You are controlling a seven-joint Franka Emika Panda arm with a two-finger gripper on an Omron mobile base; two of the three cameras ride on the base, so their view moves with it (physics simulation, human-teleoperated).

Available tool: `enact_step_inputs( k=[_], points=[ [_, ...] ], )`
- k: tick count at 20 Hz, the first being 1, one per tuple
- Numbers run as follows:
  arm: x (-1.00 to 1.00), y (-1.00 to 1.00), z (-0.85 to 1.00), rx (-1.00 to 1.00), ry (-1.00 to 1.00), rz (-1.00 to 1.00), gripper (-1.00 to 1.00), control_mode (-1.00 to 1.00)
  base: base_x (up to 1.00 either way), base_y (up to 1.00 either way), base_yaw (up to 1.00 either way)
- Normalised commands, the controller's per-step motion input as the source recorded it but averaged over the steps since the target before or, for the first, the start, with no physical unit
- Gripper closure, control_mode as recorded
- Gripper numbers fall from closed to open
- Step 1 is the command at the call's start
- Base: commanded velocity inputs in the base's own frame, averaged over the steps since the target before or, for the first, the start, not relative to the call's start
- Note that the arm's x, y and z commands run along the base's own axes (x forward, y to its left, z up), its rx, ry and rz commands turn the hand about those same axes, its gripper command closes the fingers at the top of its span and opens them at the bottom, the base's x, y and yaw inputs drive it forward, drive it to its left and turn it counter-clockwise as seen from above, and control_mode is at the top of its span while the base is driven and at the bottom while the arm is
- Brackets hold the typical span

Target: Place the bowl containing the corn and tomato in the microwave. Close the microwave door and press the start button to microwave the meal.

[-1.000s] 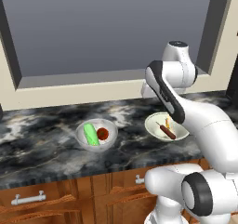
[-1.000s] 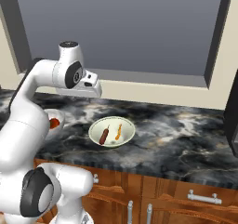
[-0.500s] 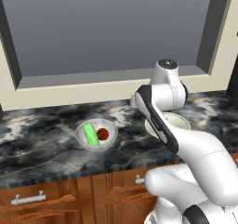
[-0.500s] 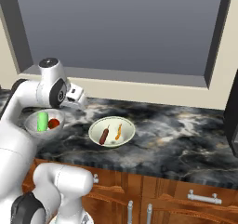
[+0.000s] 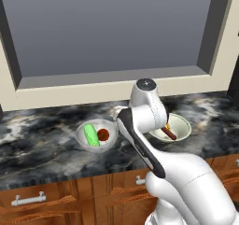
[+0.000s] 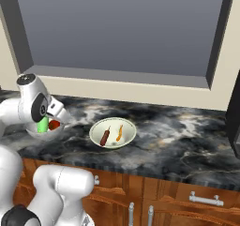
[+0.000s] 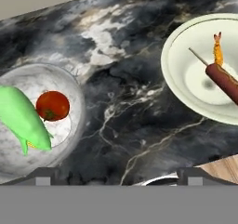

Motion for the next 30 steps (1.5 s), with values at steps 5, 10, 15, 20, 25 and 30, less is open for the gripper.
enact_step_inputs(
  k=[5,10,15,20,25,30],
  points=[
    [0.05,0.54,-0.4,0.07,0.06,0.0,-1.0,-1.0,0.0,0.0,0.0],
    [0.32,0.17,-0.33,0.09,0.12,0.04,-1.0,-1.0,0.0,0.0,0.0],
    [0.51,0.09,-0.31,0.1,0.13,0.04,-1.0,-1.0,0.0,0.0,0.0],
    [0.47,0.09,-0.33,0.07,0.09,0.03,-1.0,-1.0,0.0,0.0,0.0],
    [0.34,0.14,-0.33,0.02,0.03,0.02,-1.0,-1.0,0.0,0.0,0.0],
    [0.28,0.19,-0.35,0.0,0.0,0.01,-1.0,-1.0,0.0,0.0,0.0]
  ],
)
